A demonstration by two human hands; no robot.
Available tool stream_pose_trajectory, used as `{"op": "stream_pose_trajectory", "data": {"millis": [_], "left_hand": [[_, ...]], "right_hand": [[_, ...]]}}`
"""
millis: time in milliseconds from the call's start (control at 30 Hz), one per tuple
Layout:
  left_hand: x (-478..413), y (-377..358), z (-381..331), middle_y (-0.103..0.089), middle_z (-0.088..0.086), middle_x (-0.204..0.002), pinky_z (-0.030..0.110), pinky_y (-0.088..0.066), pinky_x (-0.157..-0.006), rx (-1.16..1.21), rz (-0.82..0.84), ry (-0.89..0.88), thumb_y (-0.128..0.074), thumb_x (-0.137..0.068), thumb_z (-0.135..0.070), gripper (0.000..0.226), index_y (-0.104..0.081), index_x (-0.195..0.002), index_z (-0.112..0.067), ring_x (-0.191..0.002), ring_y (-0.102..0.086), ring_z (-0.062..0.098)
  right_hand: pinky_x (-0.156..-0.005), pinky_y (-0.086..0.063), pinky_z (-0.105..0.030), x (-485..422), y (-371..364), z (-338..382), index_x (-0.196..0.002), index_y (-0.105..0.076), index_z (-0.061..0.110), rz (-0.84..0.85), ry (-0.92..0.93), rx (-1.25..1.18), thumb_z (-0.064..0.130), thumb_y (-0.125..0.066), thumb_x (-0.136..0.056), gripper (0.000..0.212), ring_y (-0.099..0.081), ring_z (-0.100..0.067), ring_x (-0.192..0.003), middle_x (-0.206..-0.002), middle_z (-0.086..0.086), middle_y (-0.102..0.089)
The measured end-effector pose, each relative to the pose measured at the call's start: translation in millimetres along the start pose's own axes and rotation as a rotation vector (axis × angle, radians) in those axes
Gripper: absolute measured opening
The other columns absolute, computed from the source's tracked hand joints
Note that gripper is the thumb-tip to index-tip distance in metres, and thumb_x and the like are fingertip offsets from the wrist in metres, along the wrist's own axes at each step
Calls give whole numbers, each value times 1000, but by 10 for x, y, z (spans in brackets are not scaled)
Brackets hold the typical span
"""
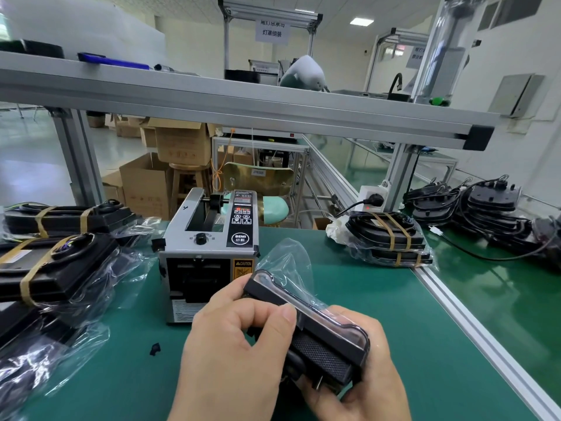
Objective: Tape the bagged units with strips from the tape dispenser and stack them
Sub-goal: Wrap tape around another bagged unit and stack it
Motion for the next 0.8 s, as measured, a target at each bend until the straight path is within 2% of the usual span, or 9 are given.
{"op": "stream_pose_trajectory", "data": {"millis": [100,267,433,533,600,733,800], "left_hand": [[5,-2,-5,-57,-33,-112,4,-29,-82,-14,-14,-18,-66,-61,-41,9,-70,-54,-39,-116,-50,2],[16,-2,10,-52,-41,-100,-12,-19,-74,-37,-72,-27,-68,-62,-40,8,-69,-55,-42,-112,-50,-2],[17,-27,27,-43,-60,-94,-12,-20,-73,-52,-96,-63,-63,-59,-45,5,-68,-58,-43,-104,-47,-13],[23,-21,37,-51,-47,-96,-12,-20,-73,-48,-115,-80,-63,-57,-44,6,-67,-57,-40,-99,-45,-24],[22,-25,32,-52,-42,-100,-12,-20,-72,-49,-114,-91,-64,-57,-43,6,-67,-56,-38,-95,-41,-31],[7,-20,41,-55,-39,-101,-12,-22,-72,-79,-91,-120,-67,-56,-45,9,-67,-60,-38,-94,-42,-31],[-34,12,68,-57,-40,-95,-10,-26,-70,-81,-95,-122,-70,-52,-49,19,-67,-64,-34,-90,-46,-28]], "right_hand": [[-61,-50,-9,1,-12,-4,-98,-55,48,12,3,6,8,-74,-52,63,-66,0,-74,-93,25,-65],[-62,-52,-11,14,-16,-41,-100,-56,46,22,0,10,9,-75,-54,63,-67,-2,-76,-94,21,-66],[-66,-59,-30,47,-13,-156,-107,-56,42,42,-66,38,14,-76,-55,63,-69,-9,-81,-101,18,-67],[-65,-57,-21,50,-8,-151,-108,-55,43,43,-51,78,15,-76,-55,64,-69,-6,-82,-101,18,-67],[-65,-56,-21,53,-2,-154,-107,-55,45,40,-66,72,17,-76,-54,64,-69,-6,-83,-102,19,-67],[-65,-55,-18,36,-6,-132,-104,-54,49,55,-54,56,15,-77,-54,64,-68,-4,-81,-99,22,-66],[-65,-52,-13,21,8,-125,-103,-54,49,56,-34,54,13,-77,-53,66,-68,-3,-79,-97,21,-67]]}}
Point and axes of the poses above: each hand's wrist, its own x-axis away from the middle knuckle, its own y-axis out of the back of the hand, z = x × y, the point moved 6 cm from there along -x, towards the middle knuckle
